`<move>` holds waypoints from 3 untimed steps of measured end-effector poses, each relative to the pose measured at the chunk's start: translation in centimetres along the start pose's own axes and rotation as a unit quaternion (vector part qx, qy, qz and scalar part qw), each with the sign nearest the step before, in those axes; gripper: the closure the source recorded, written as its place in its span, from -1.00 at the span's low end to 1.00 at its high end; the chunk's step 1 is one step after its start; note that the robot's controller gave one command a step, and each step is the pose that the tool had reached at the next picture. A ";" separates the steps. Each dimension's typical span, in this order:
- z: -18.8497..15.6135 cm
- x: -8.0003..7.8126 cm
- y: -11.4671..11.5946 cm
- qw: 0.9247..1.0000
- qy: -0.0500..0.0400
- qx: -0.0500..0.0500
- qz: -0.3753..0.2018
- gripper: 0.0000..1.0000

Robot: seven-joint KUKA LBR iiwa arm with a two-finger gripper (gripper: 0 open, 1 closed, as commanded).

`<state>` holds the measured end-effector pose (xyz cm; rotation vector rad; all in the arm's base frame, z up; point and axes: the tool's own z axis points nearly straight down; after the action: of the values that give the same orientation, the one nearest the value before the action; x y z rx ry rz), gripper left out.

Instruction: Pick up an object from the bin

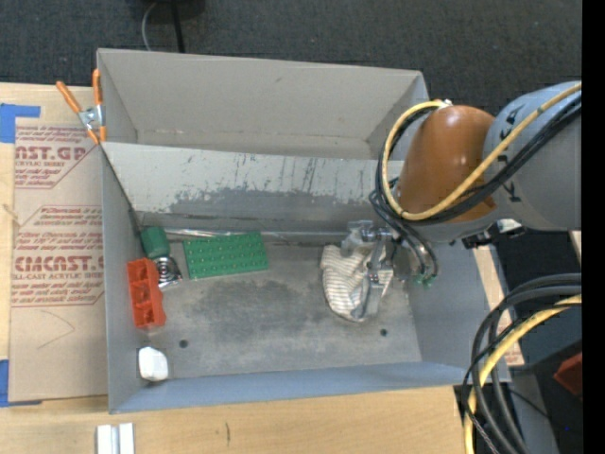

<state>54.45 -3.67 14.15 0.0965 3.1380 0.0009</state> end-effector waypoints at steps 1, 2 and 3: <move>3.2 -1.4 -2.2 0.999 -0.002 -0.001 0.037 -1.00; 6.1 -1.3 -2.3 1.000 -0.001 0.000 0.014 -1.00; 7.1 -2.1 -1.9 0.999 -0.004 -0.001 0.038 1.00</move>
Offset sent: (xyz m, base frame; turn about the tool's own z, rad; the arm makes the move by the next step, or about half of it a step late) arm 0.0100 -0.0226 -0.0715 0.0086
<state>56.41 -5.68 7.10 0.2143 3.1233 0.0043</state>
